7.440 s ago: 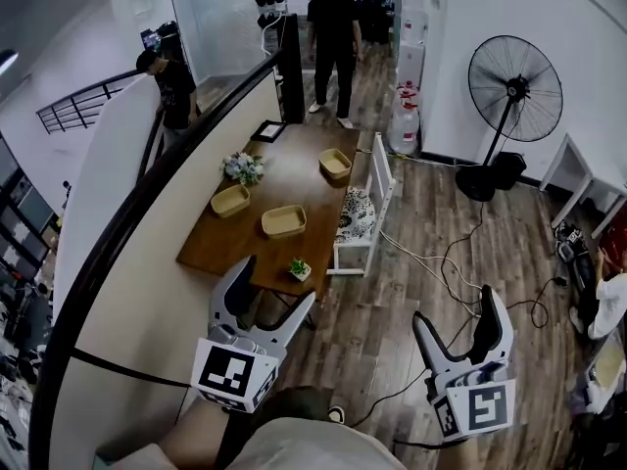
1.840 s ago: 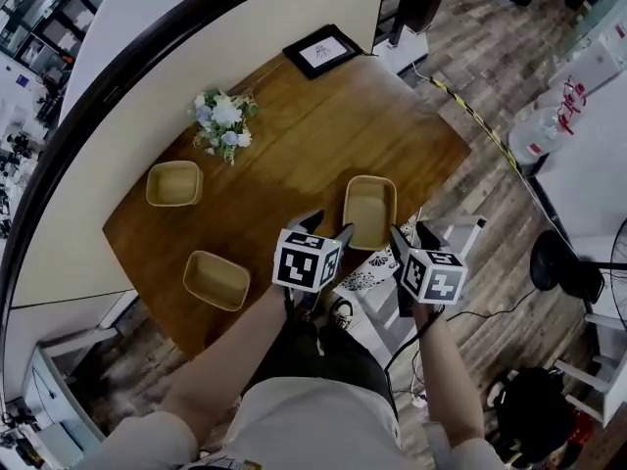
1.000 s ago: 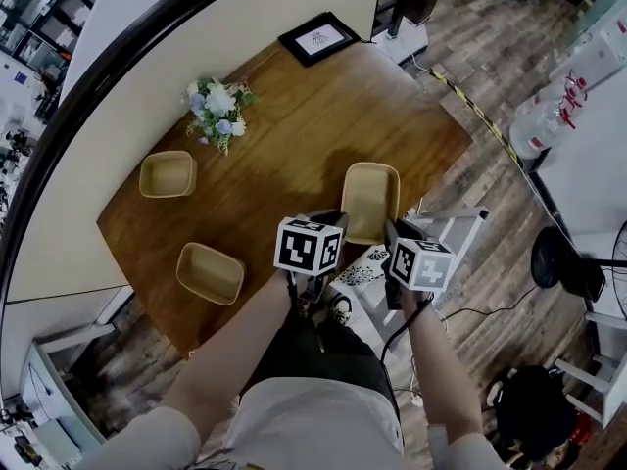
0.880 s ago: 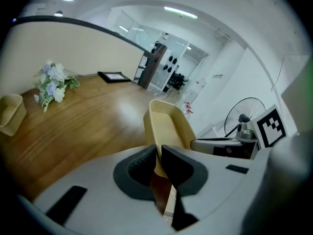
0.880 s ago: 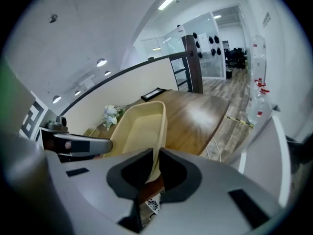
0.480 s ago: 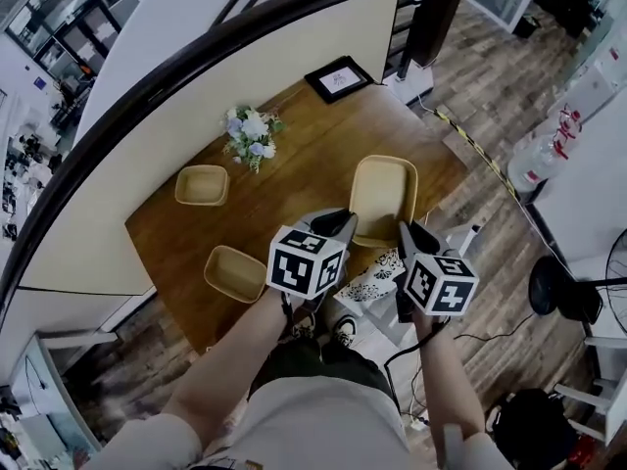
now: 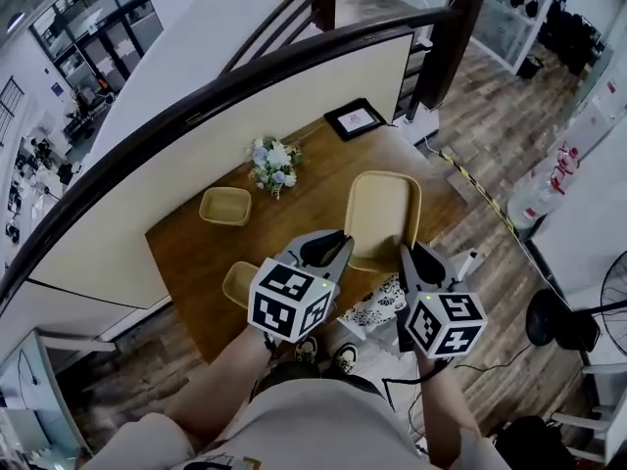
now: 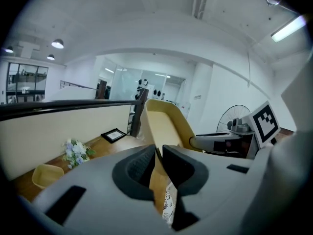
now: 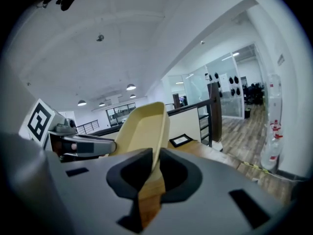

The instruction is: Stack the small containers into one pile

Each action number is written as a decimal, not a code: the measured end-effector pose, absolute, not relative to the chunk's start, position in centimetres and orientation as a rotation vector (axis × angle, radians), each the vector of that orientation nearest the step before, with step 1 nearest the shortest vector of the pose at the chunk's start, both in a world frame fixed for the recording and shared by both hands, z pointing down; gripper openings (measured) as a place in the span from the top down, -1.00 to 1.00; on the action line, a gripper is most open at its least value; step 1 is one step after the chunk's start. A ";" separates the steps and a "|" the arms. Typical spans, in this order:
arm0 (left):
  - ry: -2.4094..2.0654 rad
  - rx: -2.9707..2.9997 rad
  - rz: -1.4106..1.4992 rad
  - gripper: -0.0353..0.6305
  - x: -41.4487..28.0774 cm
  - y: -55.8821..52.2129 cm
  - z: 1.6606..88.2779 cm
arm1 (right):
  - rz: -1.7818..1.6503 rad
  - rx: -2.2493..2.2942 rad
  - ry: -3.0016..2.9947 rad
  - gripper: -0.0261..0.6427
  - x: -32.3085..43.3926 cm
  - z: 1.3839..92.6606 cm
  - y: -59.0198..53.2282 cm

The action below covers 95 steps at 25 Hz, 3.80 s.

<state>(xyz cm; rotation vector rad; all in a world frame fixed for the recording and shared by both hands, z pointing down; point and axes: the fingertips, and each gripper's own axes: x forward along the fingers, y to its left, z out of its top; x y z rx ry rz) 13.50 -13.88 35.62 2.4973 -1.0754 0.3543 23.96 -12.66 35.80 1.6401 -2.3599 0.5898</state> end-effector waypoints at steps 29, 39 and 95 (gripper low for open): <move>-1.429 2.132 0.226 0.73 1.3 -9.7 39.4 | 0.594 1.144 -2.476 0.84 11.0 40.0 -14.5; -1.614 1.753 0.197 0.72 -7.7 -5.8 47.3 | 0.542 0.757 -2.410 0.84 -0.2 48.3 -13.5; -1.470 1.095 0.141 0.27 -11.8 -0.3 68.8 | 0.397 0.428 -1.973 0.38 -6.0 69.7 -11.6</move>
